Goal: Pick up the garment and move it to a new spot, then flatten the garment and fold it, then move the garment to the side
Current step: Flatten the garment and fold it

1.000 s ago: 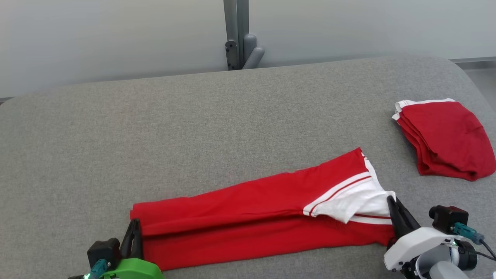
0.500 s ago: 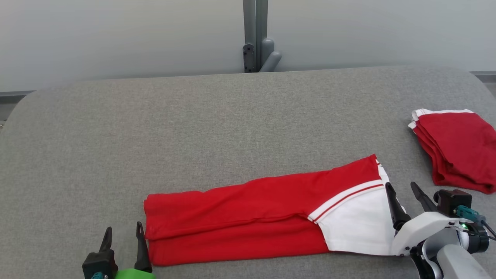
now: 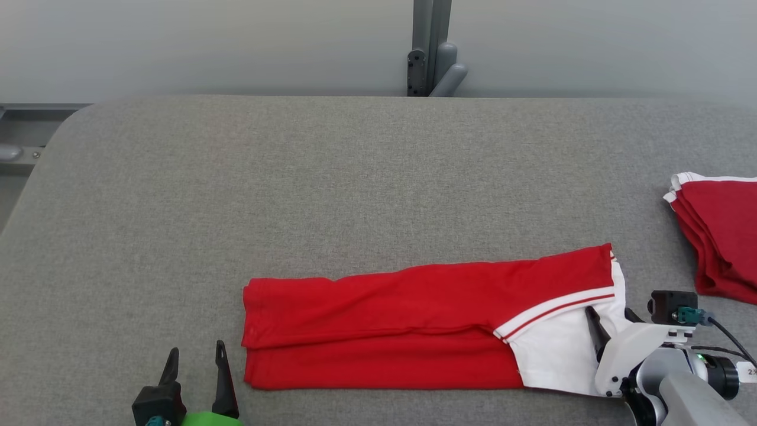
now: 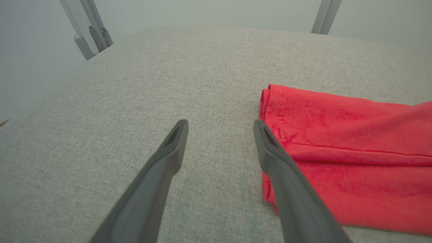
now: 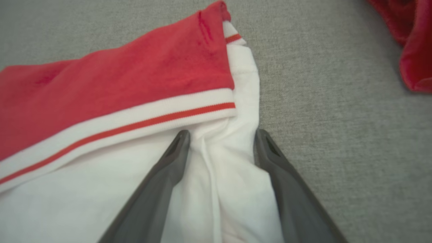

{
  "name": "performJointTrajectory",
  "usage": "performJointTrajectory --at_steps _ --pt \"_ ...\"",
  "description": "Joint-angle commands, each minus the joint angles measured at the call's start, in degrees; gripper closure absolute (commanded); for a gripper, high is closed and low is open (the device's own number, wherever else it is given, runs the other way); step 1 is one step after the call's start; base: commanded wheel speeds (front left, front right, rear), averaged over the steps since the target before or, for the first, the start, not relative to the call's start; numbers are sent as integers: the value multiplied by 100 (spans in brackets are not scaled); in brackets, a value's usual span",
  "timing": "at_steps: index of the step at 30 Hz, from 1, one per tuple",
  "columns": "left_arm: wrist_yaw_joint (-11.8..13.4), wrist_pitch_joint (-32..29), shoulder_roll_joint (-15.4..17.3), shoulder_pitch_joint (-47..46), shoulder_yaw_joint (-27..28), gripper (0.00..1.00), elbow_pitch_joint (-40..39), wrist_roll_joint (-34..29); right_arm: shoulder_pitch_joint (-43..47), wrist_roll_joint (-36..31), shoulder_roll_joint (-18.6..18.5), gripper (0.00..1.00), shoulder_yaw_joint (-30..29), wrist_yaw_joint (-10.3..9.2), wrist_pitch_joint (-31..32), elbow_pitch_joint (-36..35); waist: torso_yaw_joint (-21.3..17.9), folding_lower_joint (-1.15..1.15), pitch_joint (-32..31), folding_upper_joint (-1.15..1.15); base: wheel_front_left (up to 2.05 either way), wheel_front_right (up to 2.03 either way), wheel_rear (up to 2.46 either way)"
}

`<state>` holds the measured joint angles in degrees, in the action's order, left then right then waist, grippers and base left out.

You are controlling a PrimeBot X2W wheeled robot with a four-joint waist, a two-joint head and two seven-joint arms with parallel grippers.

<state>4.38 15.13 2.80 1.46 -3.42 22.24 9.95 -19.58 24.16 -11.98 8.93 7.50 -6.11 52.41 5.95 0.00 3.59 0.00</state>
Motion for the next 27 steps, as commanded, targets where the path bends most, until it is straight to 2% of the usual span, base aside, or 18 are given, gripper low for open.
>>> performJointTrajectory --at_steps 1,3,4,5,6,10,16,22,27 --pt "7 -2 23 -56 31 0 -30 -7 114 106 145 0 167 1 166 179 11 0 36 0 0 0 0" --pt "15 -2 23 -68 42 0 -23 6 134 266 300 0 402 26 202 120 -5 0 52 0 0 0 0" --pt "21 -2 23 -78 38 0 -20 15 145 365 358 53 514 30 209 64 -14 0 58 0 0 0 0" --pt "33 -2 23 -90 26 0 -15 30 144 454 379 67 632 31 184 -2 -23 0 63 0 0 0 0" --pt "33 -2 23 -102 8 0 -12 40 141 543 366 100 731 30 151 -55 -29 0 67 0 0 0 0" --pt "45 -2 22 -144 -77 0 17 68 68 838 124 100 838 3 -40 -107 -33 0 87 0 0 0 0" --pt "53 -2 21 -132 -160 0 38 117 -200 879 -357 100 165 -19 -741 416 -26 0 96 0 0 0 0" --pt "8 -2 22 -95 -197 0 88 64 -371 841 -384 100 -198 -8 -902 291 -119 0 68 0 0 0 0" --pt "-20 -2 23 -122 -308 0 109 101 -195 1031 -94 100 259 -2 -898 -574 -321 0 -35 0 0 0 0"
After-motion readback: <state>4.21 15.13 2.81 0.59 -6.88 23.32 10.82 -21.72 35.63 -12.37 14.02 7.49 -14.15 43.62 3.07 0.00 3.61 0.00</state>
